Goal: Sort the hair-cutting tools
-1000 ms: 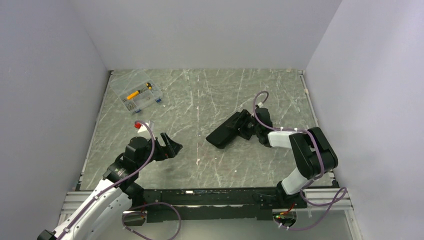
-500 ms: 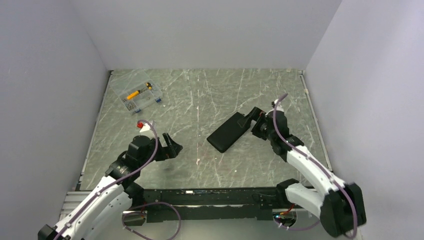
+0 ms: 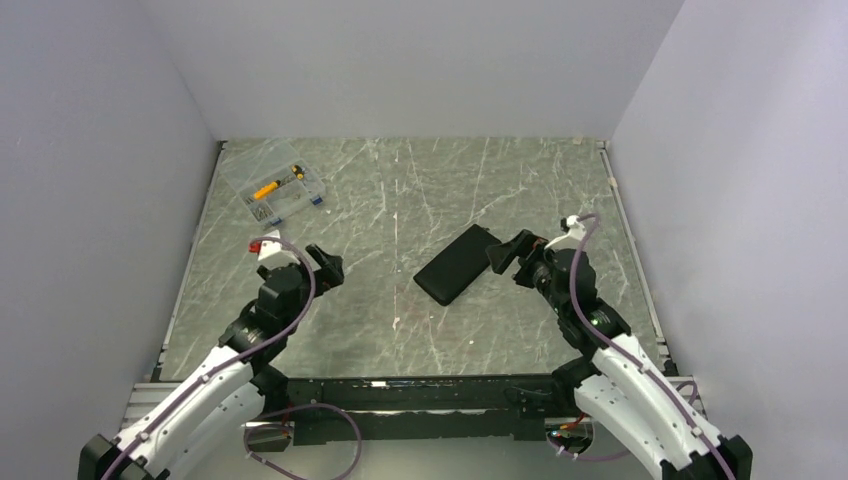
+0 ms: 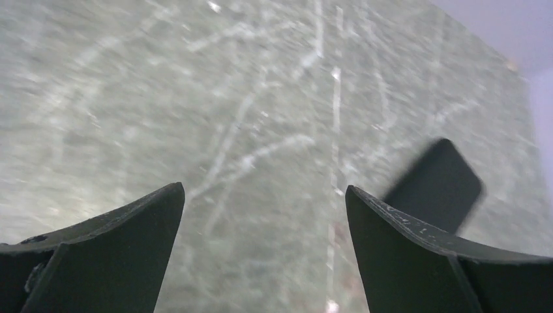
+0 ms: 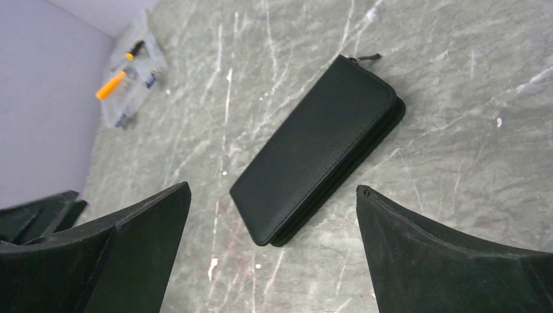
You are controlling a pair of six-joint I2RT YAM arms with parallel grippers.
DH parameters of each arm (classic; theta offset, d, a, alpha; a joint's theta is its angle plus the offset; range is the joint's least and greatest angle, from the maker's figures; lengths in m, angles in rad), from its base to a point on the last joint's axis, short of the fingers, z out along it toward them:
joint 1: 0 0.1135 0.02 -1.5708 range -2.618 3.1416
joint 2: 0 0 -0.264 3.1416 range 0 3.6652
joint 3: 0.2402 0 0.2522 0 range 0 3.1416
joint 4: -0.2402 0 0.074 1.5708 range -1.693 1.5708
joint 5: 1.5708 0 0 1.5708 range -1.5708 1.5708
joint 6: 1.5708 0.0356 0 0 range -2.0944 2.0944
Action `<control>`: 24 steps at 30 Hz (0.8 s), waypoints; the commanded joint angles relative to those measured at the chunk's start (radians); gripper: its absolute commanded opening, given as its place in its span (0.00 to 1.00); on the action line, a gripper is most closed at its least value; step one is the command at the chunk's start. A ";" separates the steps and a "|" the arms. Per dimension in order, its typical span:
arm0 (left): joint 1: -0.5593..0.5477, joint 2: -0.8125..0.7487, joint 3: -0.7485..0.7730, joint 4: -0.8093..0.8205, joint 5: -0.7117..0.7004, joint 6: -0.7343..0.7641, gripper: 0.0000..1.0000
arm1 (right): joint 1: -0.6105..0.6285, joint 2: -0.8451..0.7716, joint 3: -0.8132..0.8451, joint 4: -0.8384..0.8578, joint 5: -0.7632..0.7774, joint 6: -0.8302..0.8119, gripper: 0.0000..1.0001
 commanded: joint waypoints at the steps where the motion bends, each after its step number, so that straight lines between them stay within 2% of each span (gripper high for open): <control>1: 0.015 0.104 0.002 0.262 -0.278 0.289 0.99 | 0.004 0.082 0.071 0.056 -0.001 -0.066 1.00; 2: 0.024 0.144 0.029 0.261 -0.310 0.330 1.00 | 0.003 0.090 0.072 0.070 -0.012 -0.059 1.00; 4: 0.064 0.239 0.117 0.165 -0.416 0.289 0.99 | 0.002 0.089 0.076 0.099 -0.039 -0.062 1.00; 5: 0.113 0.289 0.148 0.121 -0.415 0.285 0.99 | 0.002 0.077 0.072 0.114 -0.045 -0.073 1.00; 9: 0.202 0.371 0.112 0.328 -0.317 0.472 0.99 | 0.001 0.024 0.034 0.145 0.005 -0.038 1.00; 11: 0.242 0.437 0.111 0.351 -0.341 0.465 0.99 | 0.001 0.010 0.001 0.172 0.037 -0.007 1.00; 13: 0.306 0.498 0.164 0.300 -0.315 0.461 0.99 | 0.002 0.012 -0.028 0.213 0.029 -0.030 1.00; 15: 0.340 0.528 0.155 0.409 -0.245 0.565 0.99 | 0.001 0.024 -0.033 0.211 0.016 -0.051 1.00; 20: 0.363 0.600 0.030 0.797 -0.110 0.862 0.99 | 0.000 0.042 -0.014 0.174 0.046 -0.107 1.00; 23: 0.381 0.685 -0.012 0.943 -0.131 0.868 1.00 | 0.001 0.047 -0.023 0.196 0.094 -0.115 1.00; 24: 0.385 0.687 0.007 0.889 -0.117 0.860 0.99 | 0.001 0.048 -0.027 0.202 0.131 -0.107 1.00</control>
